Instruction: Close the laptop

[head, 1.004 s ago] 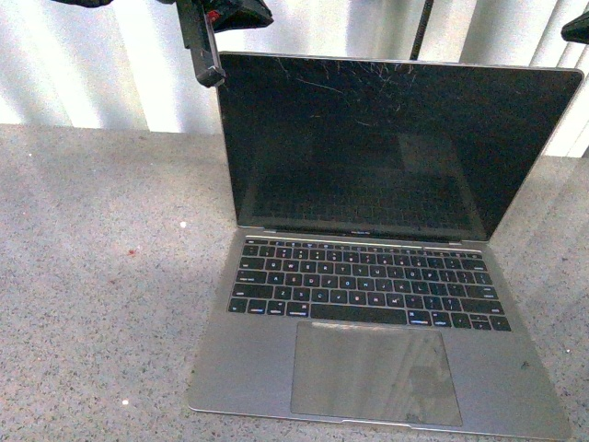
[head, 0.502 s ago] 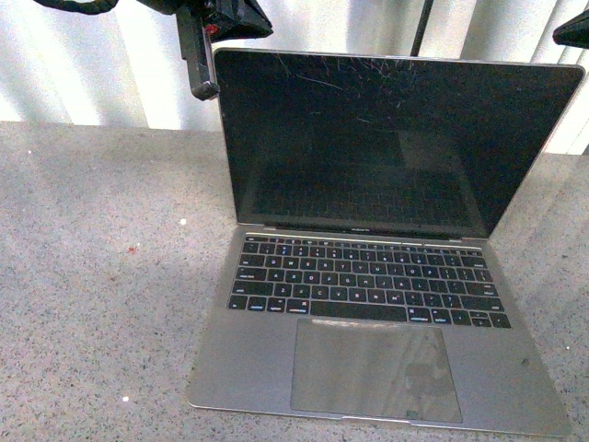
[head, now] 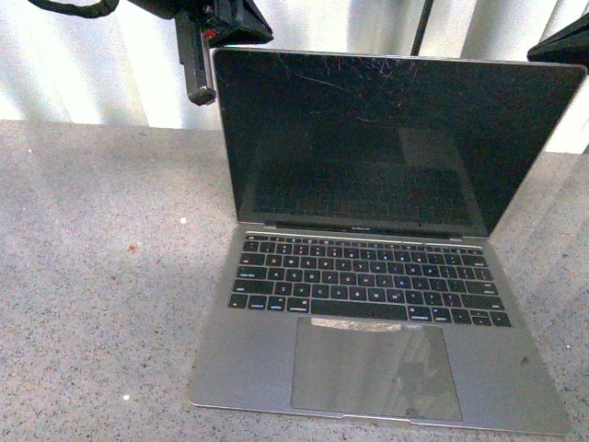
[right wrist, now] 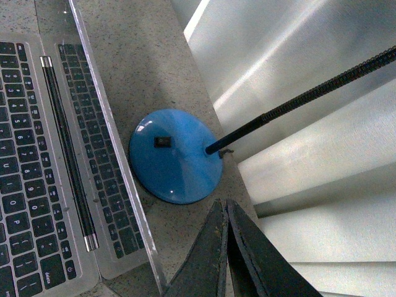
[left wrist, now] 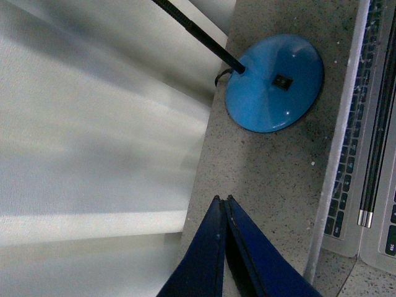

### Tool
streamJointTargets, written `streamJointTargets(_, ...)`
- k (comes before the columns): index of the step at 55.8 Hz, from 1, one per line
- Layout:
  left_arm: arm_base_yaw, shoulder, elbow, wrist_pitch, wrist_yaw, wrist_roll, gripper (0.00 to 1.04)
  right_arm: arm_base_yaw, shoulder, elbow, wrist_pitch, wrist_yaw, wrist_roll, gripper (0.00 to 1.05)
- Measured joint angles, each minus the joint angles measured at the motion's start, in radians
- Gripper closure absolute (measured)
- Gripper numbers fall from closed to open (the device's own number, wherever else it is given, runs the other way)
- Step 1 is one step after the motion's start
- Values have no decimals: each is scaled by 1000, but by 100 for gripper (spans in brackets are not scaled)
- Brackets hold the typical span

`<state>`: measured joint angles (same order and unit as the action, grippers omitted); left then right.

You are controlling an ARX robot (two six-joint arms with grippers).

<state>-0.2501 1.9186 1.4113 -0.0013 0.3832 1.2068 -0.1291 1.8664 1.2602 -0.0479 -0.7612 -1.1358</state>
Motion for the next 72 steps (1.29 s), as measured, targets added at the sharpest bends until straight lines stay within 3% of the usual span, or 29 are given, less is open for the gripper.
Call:
streamJointTargets(34,0,0,-37,-16,24,27,101,32,-31,-79,68,29,70,102)
streamJointTargets(72,-34,-110,-213,8,46,50,101,83,-143,-258,128,64,122,102)
